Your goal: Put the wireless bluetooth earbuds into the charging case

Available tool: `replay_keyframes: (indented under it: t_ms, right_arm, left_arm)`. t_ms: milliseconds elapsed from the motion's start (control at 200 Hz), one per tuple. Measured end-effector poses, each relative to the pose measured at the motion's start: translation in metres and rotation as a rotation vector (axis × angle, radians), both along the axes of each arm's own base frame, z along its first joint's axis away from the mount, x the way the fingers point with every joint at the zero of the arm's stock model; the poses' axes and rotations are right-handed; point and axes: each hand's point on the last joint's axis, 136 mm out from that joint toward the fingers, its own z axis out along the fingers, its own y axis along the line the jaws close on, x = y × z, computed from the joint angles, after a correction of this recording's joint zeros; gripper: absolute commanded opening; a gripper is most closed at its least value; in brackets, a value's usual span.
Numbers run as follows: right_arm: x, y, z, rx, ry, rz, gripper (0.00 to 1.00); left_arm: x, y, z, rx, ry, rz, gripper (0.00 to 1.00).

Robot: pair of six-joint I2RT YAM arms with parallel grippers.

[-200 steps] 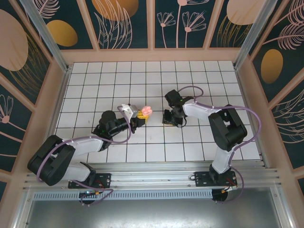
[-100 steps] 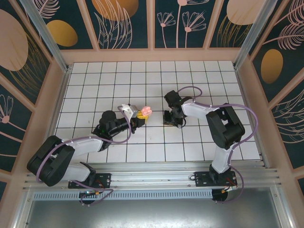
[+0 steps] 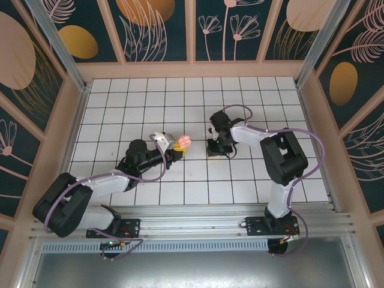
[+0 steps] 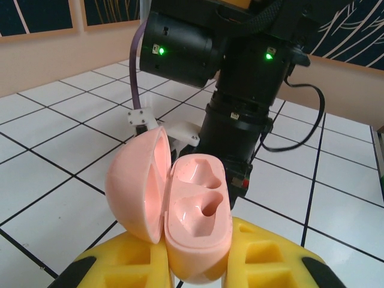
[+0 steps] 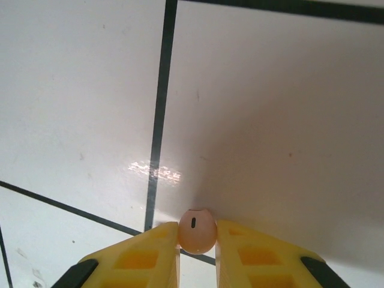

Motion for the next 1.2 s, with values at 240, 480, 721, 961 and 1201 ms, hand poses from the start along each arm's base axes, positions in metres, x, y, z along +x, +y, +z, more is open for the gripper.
replay_keyframes:
  t_ms: [240,480,721,961,1201]
  right_arm:
    - [0.006,-0.001,0.006,-0.008,-0.031,0.218,0.21]
    - [-0.004,0.004,0.010,-0.049,-0.055,0.445,0.21]
    - [-0.005,-0.004,0.008,-0.131,-0.079,0.531,0.20]
    - [0.006,-0.006,0.040,-0.143,-0.236,0.508,0.20]
    - [0.024,0.009,0.136,-0.064,-0.595,0.453,0.20]
  left_arm:
    - [-0.002,0.001,0.001,0.011,-0.007,-0.001,0.12]
    - [-0.001,0.002,0.000,0.029,-0.010,0.002,0.12]
    - [-0.001,0.004,0.001,0.036,-0.013,0.009,0.12]
    - [0.000,-0.002,-0.002,0.050,0.011,-0.017,0.11]
    - [0.005,-0.017,-0.011,0.061,0.104,-0.078,0.11]
